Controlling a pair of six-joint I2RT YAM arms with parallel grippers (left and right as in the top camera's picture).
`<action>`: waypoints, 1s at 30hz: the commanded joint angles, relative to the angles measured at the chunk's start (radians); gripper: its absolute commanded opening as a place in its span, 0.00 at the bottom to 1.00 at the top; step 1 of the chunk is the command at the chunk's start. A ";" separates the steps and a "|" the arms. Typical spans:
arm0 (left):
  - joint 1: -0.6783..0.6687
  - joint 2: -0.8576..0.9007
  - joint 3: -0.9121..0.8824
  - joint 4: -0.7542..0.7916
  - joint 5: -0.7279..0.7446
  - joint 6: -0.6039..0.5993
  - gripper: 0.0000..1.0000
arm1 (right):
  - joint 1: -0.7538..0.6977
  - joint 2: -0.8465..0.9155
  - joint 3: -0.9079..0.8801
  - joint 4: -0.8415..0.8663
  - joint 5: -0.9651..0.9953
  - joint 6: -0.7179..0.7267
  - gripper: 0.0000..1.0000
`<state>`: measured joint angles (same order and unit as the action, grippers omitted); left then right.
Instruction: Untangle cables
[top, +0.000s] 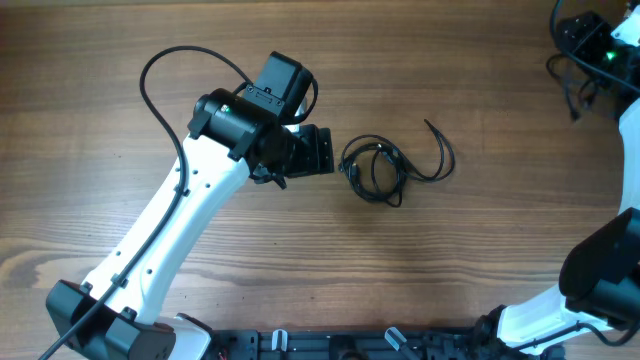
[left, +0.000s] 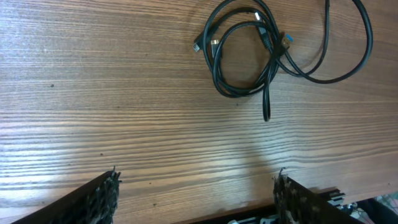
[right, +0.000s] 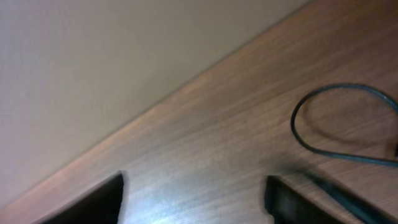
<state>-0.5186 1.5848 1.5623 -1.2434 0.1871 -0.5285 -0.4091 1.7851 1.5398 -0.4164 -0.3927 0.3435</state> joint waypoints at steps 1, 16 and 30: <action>0.004 0.000 -0.001 0.005 -0.005 -0.003 0.85 | 0.000 -0.001 0.010 -0.029 -0.284 -0.001 0.92; 0.004 0.020 -0.001 0.009 -0.005 -0.003 0.94 | 0.069 -0.001 -0.062 -0.592 -0.101 0.262 1.00; 0.004 0.020 -0.001 0.005 -0.006 -0.002 1.00 | 0.165 -0.001 -0.076 -0.564 0.004 0.346 0.99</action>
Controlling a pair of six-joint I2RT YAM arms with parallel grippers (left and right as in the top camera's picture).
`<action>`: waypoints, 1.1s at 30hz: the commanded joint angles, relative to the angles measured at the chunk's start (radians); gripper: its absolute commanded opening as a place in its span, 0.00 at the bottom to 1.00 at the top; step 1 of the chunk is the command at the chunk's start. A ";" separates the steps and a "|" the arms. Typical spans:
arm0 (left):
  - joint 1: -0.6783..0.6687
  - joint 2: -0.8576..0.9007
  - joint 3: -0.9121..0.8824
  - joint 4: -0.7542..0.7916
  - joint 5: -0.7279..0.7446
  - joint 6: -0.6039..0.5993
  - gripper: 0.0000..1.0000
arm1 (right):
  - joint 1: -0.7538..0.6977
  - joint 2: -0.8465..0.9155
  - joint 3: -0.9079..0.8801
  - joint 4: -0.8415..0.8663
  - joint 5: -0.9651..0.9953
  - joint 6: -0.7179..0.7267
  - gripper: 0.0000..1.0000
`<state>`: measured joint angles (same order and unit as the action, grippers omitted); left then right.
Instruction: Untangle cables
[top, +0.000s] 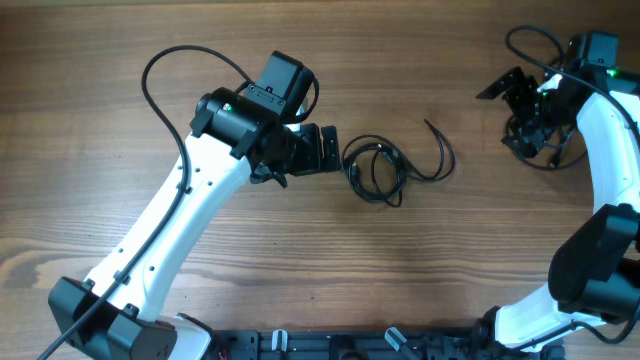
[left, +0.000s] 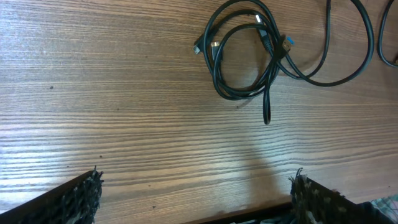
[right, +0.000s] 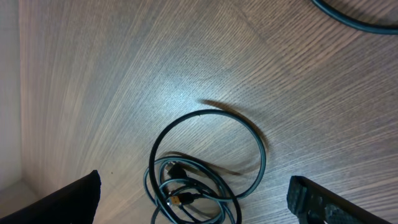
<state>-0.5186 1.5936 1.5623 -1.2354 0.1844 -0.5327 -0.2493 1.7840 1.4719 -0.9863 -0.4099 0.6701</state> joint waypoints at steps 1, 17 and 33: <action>0.004 0.011 -0.001 -0.003 -0.003 0.002 1.00 | 0.008 0.000 -0.008 0.005 0.022 0.041 0.99; 0.004 0.011 -0.001 -0.003 -0.003 0.002 1.00 | -0.025 0.114 -0.008 0.027 0.618 0.037 1.00; 0.004 0.011 -0.001 -0.003 -0.003 0.002 1.00 | -0.234 0.302 -0.015 0.016 0.441 -0.042 0.68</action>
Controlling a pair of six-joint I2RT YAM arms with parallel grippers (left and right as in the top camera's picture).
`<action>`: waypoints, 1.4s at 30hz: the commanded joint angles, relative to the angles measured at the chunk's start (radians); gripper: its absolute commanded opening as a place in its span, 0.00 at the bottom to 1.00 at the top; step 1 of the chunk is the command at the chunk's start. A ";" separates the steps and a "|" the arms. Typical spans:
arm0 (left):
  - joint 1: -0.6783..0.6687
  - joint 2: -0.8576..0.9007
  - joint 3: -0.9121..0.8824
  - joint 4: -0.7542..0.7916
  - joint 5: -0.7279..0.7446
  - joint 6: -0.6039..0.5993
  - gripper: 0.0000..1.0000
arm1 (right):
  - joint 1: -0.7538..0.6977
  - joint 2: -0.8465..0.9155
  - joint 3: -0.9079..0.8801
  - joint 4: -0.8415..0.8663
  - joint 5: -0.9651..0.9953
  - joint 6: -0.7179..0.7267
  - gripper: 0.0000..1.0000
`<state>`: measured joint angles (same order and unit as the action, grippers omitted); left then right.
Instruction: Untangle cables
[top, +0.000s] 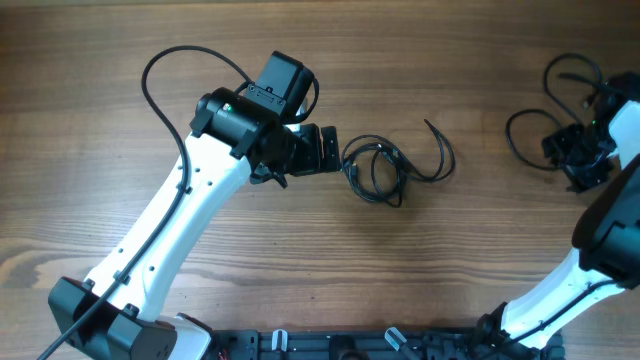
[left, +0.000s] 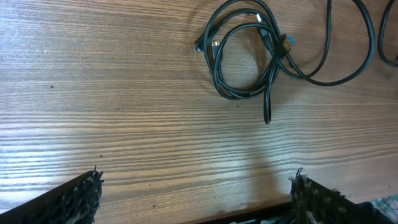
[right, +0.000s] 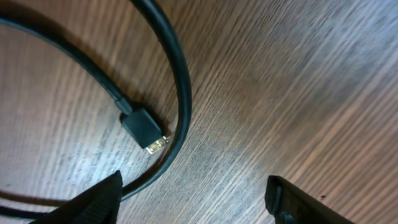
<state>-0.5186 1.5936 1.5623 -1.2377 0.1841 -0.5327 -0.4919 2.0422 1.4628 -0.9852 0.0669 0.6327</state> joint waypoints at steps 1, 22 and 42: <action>0.004 0.011 -0.001 -0.001 -0.002 0.002 1.00 | 0.009 0.049 -0.006 0.021 -0.045 -0.010 0.66; 0.004 0.011 -0.001 -0.001 -0.002 0.002 1.00 | 0.115 0.064 0.174 0.519 -0.547 0.154 0.05; 0.004 0.011 -0.001 -0.001 -0.002 0.002 1.00 | 0.159 0.148 0.308 0.184 -0.117 -0.075 0.99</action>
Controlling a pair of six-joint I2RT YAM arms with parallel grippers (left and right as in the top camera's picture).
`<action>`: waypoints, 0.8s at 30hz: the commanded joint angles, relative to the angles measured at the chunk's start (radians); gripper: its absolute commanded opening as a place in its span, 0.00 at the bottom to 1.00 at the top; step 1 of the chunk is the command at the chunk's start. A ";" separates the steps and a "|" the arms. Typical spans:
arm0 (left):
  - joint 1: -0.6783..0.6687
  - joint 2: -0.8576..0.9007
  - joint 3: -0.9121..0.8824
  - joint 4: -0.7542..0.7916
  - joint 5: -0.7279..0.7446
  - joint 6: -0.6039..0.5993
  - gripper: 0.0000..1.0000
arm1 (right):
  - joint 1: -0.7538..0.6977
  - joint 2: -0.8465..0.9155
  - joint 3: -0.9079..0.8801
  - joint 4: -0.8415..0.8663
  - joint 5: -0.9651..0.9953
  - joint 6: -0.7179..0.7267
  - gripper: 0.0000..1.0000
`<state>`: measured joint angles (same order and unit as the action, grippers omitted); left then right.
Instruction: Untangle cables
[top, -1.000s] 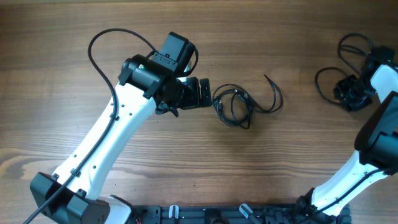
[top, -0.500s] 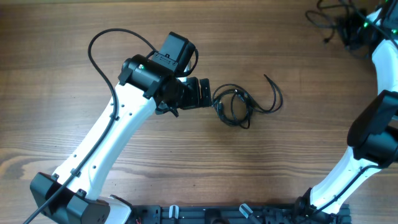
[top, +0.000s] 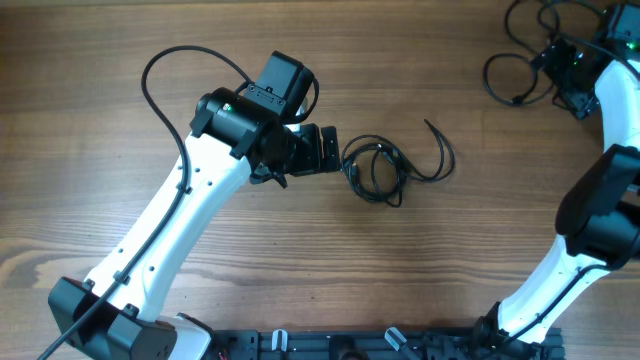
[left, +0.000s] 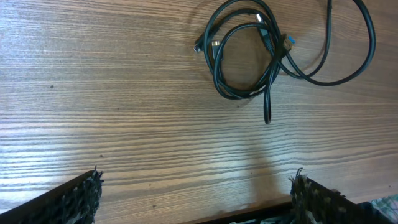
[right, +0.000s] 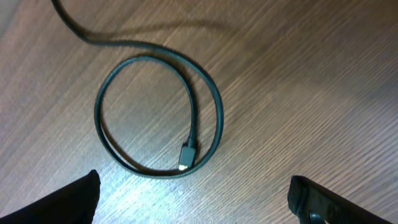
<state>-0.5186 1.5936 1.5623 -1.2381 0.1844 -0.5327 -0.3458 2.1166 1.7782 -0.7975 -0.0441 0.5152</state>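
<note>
A tangle of thin black cables (top: 376, 170) lies mid-table, one tail (top: 441, 152) curving off to its right. The left wrist view shows the same tangle (left: 245, 56), with small plugs among its loops. My left gripper (top: 325, 150) hovers just left of it, open and empty (left: 196, 190). A separate black cable loop (top: 505, 76) lies at the far right. In the right wrist view this single loop (right: 155, 115) ends in a plug (right: 186, 155). My right gripper (top: 562, 66) sits beside the loop, open and empty (right: 193, 196).
The wooden table (top: 300, 260) bears nothing else of the task. More black cable (top: 530, 15) curls at the far right corner by the right arm. The left arm's own black cable (top: 160, 90) arcs over the table's left half.
My right gripper has moved from the right edge to the far right corner and now stands higher above the table. The single cable loop lies farther back. The left gripper and tangle are unchanged.
The left gripper stayed open just left of the untouched tangle throughout. The right gripper was at the far right corner, then right of the tangle's tail, then low over a plug at the right edge. Now it is back at the far corner, open above the loop.
</note>
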 joint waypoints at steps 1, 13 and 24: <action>0.004 0.011 -0.001 0.000 -0.003 0.002 1.00 | 0.018 0.093 -0.008 0.002 -0.025 0.042 0.98; 0.004 0.011 -0.001 0.000 -0.003 0.002 1.00 | 0.024 0.229 -0.006 0.074 0.078 0.037 0.04; 0.004 0.011 -0.001 0.000 -0.003 0.002 1.00 | -0.239 -0.113 0.070 -0.089 0.132 0.173 0.04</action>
<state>-0.5186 1.5936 1.5623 -1.2381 0.1841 -0.5327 -0.5671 2.0777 1.8221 -0.8635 0.0402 0.6266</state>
